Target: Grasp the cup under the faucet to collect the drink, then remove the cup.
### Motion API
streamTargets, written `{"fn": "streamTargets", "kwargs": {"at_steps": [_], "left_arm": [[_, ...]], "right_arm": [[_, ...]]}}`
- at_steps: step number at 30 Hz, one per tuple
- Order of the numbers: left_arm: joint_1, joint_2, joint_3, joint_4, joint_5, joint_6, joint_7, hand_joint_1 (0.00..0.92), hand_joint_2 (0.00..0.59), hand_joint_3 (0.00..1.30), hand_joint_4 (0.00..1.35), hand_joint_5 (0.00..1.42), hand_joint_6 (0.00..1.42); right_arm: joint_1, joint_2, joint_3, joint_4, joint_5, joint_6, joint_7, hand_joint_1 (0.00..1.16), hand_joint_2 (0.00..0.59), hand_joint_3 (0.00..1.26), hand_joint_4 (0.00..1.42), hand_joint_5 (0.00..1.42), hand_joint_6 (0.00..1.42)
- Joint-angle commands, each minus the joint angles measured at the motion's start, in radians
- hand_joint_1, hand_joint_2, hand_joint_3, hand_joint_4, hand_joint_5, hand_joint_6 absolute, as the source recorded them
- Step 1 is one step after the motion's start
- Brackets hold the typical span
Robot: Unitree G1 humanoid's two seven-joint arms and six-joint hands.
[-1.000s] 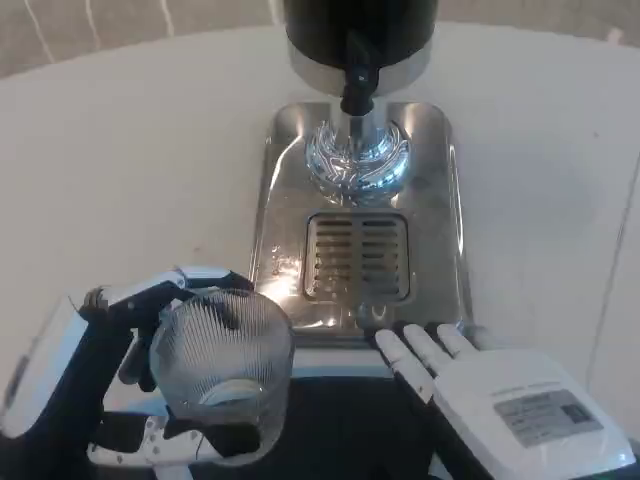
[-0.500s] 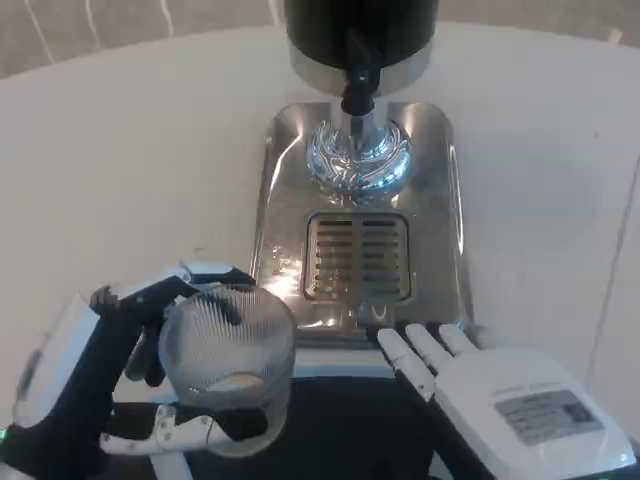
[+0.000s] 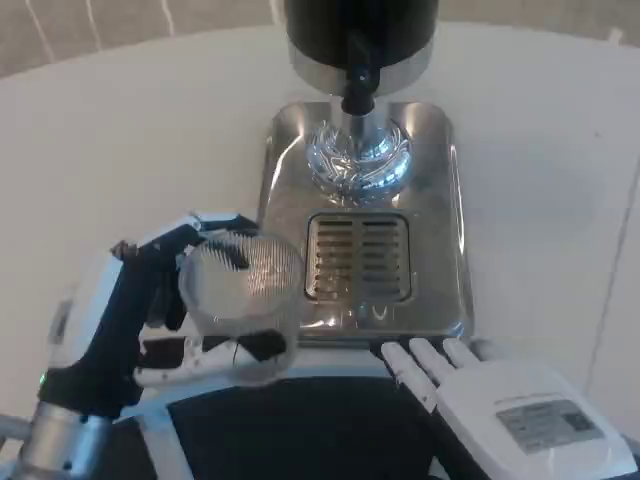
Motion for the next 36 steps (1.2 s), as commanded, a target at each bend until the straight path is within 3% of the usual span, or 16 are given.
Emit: {"fn": "streamTargets", "kwargs": {"at_steps": [1,22,36], "left_arm": [[-0.084,-0.004,-0.036,0.086,0.036,0.01,0.084,0.583,0.016,0.95,1.16,1.33,1.42],[-0.38,-0.033,-0.224,0.441,0.085,0.099,0.311,0.583,0.015,0.96,1.16,1.33,1.42],[-0.508,-0.105,-0.266,0.569,0.056,0.182,0.318,0.583,0.009,0.97,1.16,1.33,1.42]], "right_arm": [[0.014,0.018,-0.004,-0.015,-0.01,-0.013,0.018,0.46,0.484,0.0,0.0,0.0,0.0],[-0.058,0.021,-0.035,0.0,-0.011,0.012,0.087,0.46,0.484,0.0,0.0,0.0,0.0],[-0.026,0.014,-0.051,-0.015,0.002,0.019,0.102,0.46,0.484,0.0,0.0,0.0,0.0]]}}
